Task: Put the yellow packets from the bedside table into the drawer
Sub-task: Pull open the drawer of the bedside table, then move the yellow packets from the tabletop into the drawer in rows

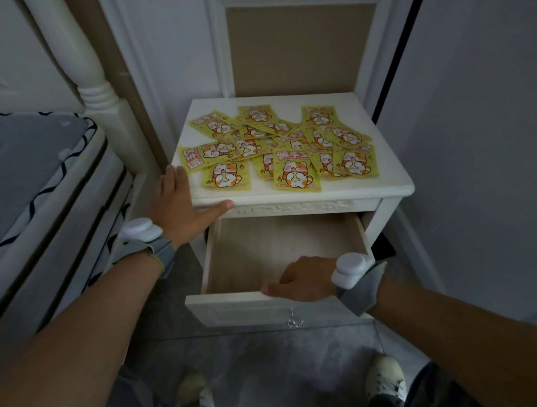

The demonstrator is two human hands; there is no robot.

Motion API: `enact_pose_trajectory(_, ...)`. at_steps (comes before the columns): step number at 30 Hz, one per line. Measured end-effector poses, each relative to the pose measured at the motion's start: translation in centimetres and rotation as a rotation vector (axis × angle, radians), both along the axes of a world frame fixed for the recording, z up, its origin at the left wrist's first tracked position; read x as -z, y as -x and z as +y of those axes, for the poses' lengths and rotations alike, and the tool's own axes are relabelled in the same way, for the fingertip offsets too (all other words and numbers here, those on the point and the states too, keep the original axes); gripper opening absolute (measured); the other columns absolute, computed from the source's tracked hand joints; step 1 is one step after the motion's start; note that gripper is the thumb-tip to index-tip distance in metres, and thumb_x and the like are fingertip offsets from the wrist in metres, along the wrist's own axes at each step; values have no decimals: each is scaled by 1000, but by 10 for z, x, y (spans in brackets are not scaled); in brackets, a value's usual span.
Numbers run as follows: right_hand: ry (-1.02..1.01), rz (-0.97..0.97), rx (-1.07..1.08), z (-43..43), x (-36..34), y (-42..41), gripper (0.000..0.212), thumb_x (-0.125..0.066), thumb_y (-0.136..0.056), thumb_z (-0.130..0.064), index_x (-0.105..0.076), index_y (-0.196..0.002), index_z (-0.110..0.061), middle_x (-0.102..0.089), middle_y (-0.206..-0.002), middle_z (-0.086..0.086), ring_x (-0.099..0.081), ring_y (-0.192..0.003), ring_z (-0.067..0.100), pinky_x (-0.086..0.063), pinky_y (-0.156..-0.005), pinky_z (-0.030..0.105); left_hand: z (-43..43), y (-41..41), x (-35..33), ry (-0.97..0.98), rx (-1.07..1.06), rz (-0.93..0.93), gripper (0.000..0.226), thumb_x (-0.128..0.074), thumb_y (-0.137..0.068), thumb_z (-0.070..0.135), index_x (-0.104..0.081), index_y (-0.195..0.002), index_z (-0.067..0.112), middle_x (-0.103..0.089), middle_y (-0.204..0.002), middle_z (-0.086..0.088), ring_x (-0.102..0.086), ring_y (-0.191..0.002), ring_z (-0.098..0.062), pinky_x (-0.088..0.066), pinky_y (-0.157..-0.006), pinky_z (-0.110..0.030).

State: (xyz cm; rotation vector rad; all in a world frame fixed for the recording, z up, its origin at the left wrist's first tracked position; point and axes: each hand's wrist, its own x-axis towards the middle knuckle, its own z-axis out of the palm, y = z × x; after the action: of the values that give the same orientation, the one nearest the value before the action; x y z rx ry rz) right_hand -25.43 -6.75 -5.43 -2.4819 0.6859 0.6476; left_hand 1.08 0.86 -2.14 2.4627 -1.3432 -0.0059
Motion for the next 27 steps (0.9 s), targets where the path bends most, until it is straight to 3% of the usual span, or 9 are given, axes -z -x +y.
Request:
enact_pose_trajectory(4,-57,37,-48,9,-2,7,80,-29,-81,-87,-71,-80,-20,-69,-84,-1,-67,-82,17,-54,-82,37,0,1,-1,-2,-8,-10,136,-35,-58,103,-11,-154,10,-15,-161,-11,-18,-146,-34,-31,-114,-54)
enact_pose_trajectory(9,-99,122,-80,23,-4,10,76,-38,-79,-86,-59,-62,-15,-59,-62,-1,-61,-65,16,-56,-81,36,0,1,-1,14,-12,9,135,-37,-58,103,-15,-152,8,-20,-158,-14,-21,-144,-37,-33,-112,-55)
enact_pose_trajectory(13,-135,179,-126,32,-8,10,75,-40,-79,-85,-62,-65,-15,-60,-62,-2,-62,-65,15,-58,-87,37,1,1,-1,21,-8,-2,133,-39,-59,102,-18,-150,8,-22,-156,-15,-22,-143,-37,-32,-113,-53)
enact_pose_trajectory(18,-126,177,-110,36,-16,8,75,-42,-80,-83,-64,-67,-12,-60,-63,-1,-60,-62,15,-57,-84,36,0,-1,-1,26,-4,-11,131,-36,-57,103,-23,-147,8,-27,-151,-17,-28,-139,-38,-36,-109,-54)
enact_pose_trajectory(21,-147,172,-85,37,-16,11,76,-43,-80,-84,-63,-67,-12,-58,-60,-2,-57,-58,13,-54,-74,32,1,2,-1,52,-13,-14,132,-40,-59,102,-19,-151,9,-23,-156,-18,-23,-143,-37,-30,-113,-56)
enact_pose_trajectory(22,-128,122,-80,37,-15,12,75,-43,-80,-84,-64,-70,-12,-59,-63,-3,-57,-60,12,-53,-72,32,2,6,0,71,-22,-34,131,-43,-62,99,-15,-153,9,-17,-160,-20,-16,-147,-37,-23,-117,-57)
enact_pose_trajectory(24,31,-98,-86,30,-17,9,65,-43,-82,-79,-69,-95,-21,-68,-87,-5,-64,-79,14,-55,-80,37,0,11,-1,159,13,-145,122,-48,-71,89,-11,-156,10,-6,-163,-21,0,-151,-36,-8,-121,-55)
enact_pose_trajectory(25,143,-228,-101,25,-20,6,57,-44,-85,-73,-66,-108,-25,-68,-101,-4,-64,-90,17,-54,-83,39,0,16,-4,205,63,-212,116,-51,-75,82,-12,-157,10,-5,-164,-21,2,-151,-36,-8,-120,-56)
enact_pose_trajectory(27,329,-486,-108,13,-30,-2,42,-46,-91,-60,-62,-109,-26,-66,-103,-3,-64,-90,20,-54,-79,38,-1,26,-10,273,163,-291,103,-60,-78,65,-22,-155,9,-14,-162,-20,-7,-150,-37,-17,-117,-59)
